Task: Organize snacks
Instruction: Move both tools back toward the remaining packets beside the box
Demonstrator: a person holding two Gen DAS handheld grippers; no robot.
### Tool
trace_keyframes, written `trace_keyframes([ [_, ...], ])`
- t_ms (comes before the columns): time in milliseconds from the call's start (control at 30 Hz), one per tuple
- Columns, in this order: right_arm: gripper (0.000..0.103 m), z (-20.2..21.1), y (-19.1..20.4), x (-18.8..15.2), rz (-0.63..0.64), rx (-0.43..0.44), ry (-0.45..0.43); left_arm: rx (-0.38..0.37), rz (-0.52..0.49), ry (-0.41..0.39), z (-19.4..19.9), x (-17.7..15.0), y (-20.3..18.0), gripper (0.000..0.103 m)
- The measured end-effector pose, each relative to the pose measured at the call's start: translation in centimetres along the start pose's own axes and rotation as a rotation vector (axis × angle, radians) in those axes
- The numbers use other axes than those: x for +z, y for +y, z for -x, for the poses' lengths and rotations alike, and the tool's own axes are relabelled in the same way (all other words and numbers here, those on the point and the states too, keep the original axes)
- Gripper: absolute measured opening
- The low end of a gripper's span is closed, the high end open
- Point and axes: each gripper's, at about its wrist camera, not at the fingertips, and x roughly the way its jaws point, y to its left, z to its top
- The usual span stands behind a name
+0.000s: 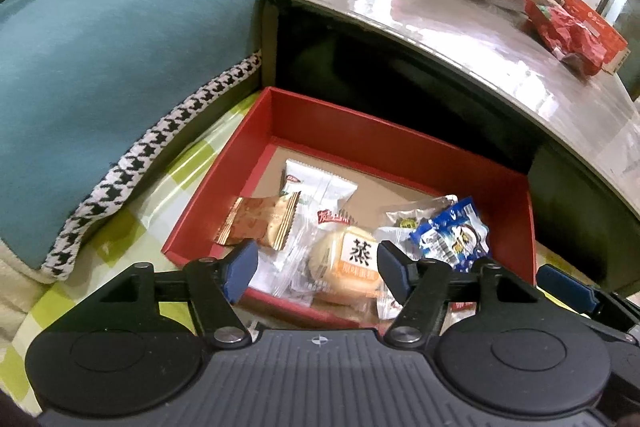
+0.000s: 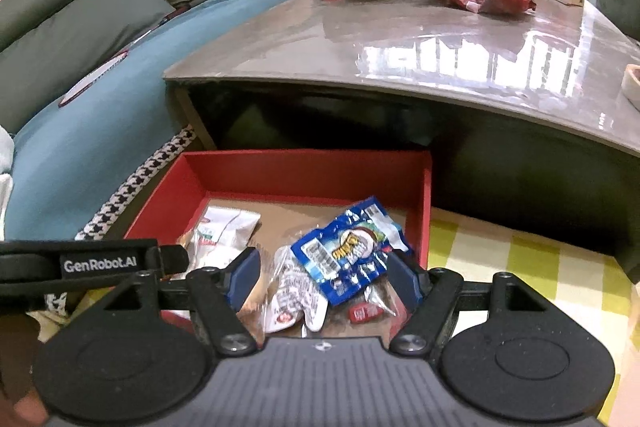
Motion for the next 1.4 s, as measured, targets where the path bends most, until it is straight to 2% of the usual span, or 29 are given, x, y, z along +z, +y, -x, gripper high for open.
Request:
trace_keyframes([
  [567,0.076,2.4,1.2,-3.3,0.052,0.009,0.046,0.013,-0.017,0.073,1.1,-4.3,3.7,0.077],
  [733,0.077,3.0,0.9,-3.8,0.052,0.009,0.056,-0.049,-0.092,0.121,-0.7,-4.7,2.6,0.077],
  [833,0.081,3.3,0.6,-3.9,0.055,0.011,0.062,-0.102,-0.183,0.140,-1.7,-4.7,1.4,0.077],
  [1000,0.081,3.3,0.3,-4.3,0.067,0.013,0.077,-0.130,-0.324,0.133,-3.0,-4.7,0.2,0.080],
  [1167,0.081,2.9,0.2,-4.3,0.058,0.026,0.092,-0.193,-0.332,0.190,-4.7,-4.5,0.5,0.082],
  [1300,0.081,2.9,0.3,-4.3,0.058,0.032,0.096,-0.221,-0.372,0.217,-4.5,-5.3,0.8,0.087],
  [1400,0.081,3.2,0.2,-4.3,0.056,0.037,0.094,-0.257,-0.326,0.272,-4.0,-6.1,2.1,0.087],
])
